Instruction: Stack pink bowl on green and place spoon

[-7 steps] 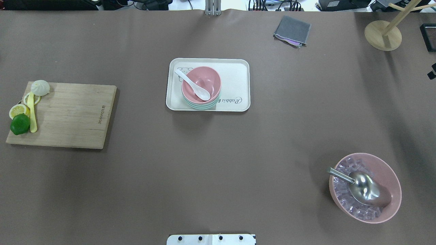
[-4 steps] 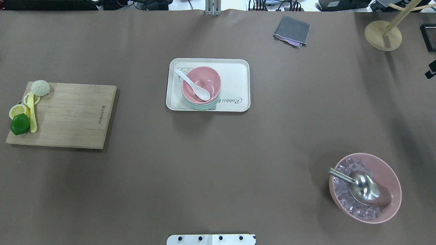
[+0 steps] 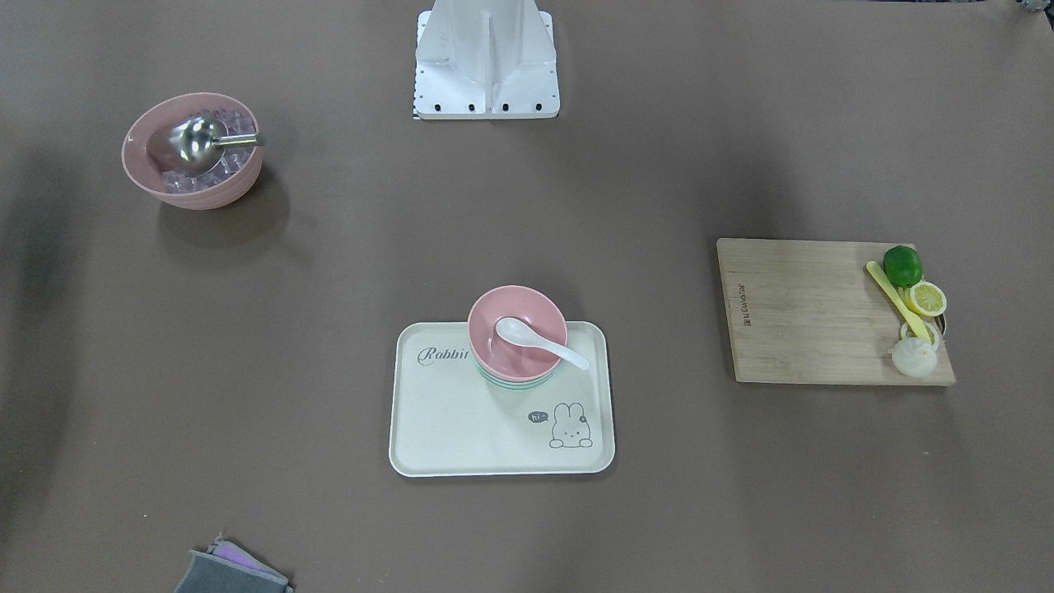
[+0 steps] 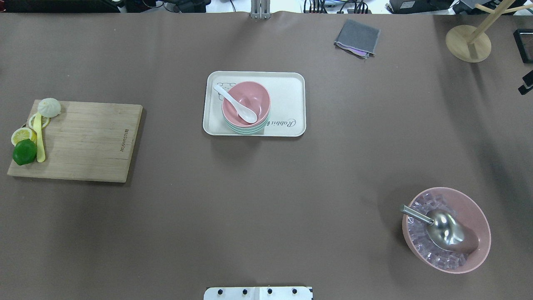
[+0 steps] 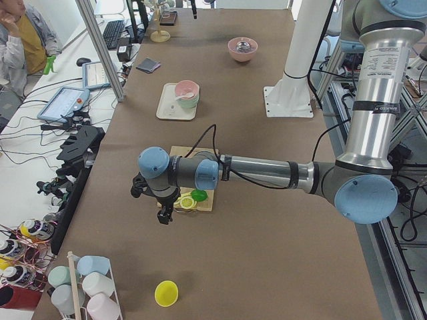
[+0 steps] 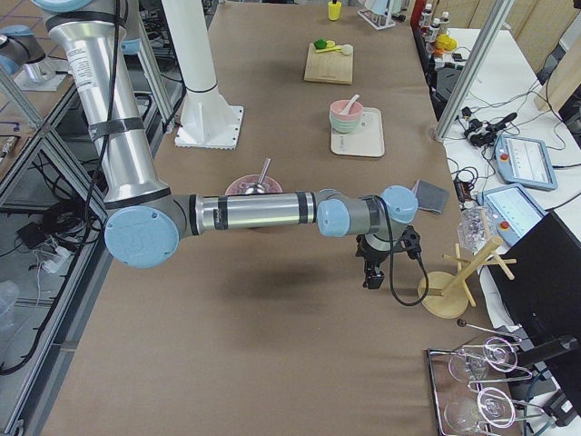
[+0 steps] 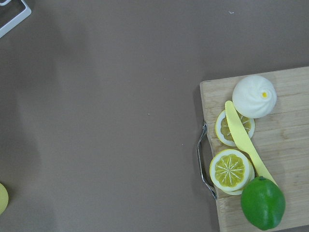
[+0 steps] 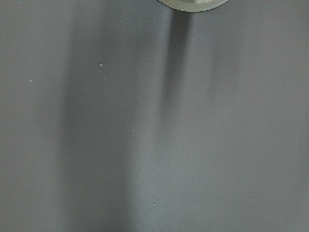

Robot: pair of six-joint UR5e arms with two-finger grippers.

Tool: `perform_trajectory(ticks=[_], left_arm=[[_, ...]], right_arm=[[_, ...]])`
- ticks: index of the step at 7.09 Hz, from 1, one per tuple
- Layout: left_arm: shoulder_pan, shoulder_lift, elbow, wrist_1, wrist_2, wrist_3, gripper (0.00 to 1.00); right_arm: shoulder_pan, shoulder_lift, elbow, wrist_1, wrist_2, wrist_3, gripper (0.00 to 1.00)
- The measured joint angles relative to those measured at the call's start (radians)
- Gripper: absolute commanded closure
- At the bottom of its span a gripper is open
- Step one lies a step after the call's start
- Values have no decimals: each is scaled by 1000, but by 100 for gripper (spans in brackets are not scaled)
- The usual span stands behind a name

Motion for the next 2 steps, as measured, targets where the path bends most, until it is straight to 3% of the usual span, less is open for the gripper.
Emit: perform_trajectory(ticks=[2], left_arm=[[0,0,1,0,-2,1,2]], right_arm=[[0,0,-1,0,1,7,0]])
